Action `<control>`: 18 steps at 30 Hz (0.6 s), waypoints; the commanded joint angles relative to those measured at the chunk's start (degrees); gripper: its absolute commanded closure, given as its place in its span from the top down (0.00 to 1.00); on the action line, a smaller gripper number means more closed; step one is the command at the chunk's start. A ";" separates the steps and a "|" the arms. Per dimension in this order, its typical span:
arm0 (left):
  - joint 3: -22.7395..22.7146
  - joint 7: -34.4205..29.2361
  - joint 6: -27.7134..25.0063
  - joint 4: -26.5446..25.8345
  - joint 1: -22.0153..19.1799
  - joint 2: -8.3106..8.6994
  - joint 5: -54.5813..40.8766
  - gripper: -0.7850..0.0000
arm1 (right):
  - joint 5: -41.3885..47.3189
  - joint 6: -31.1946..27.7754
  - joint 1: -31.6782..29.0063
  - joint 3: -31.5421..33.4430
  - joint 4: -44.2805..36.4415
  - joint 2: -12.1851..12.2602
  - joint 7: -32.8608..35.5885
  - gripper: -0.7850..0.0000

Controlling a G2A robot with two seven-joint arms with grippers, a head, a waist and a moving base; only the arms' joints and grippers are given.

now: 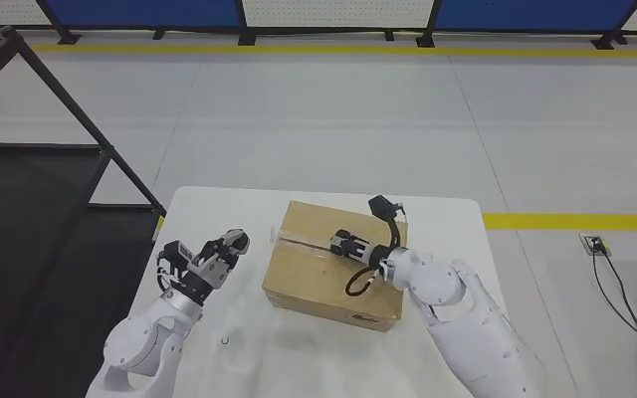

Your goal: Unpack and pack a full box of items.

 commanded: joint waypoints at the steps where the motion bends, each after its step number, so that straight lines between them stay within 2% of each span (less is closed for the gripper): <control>1: 0.20 -0.24 0.19 0.06 -0.66 0.04 0.19 0.00 | -1.94 2.04 -2.71 2.48 -2.78 0.81 1.22 0.00; 9: 0.63 -0.54 0.19 0.09 -1.54 0.16 0.37 0.00 | -4.79 6.47 -9.45 9.06 -9.89 2.65 2.89 0.00; 18: 0.86 -0.92 0.49 0.42 -2.05 0.35 0.87 0.00 | -2.54 4.96 -17.88 17.30 -16.49 4.05 -0.24 0.00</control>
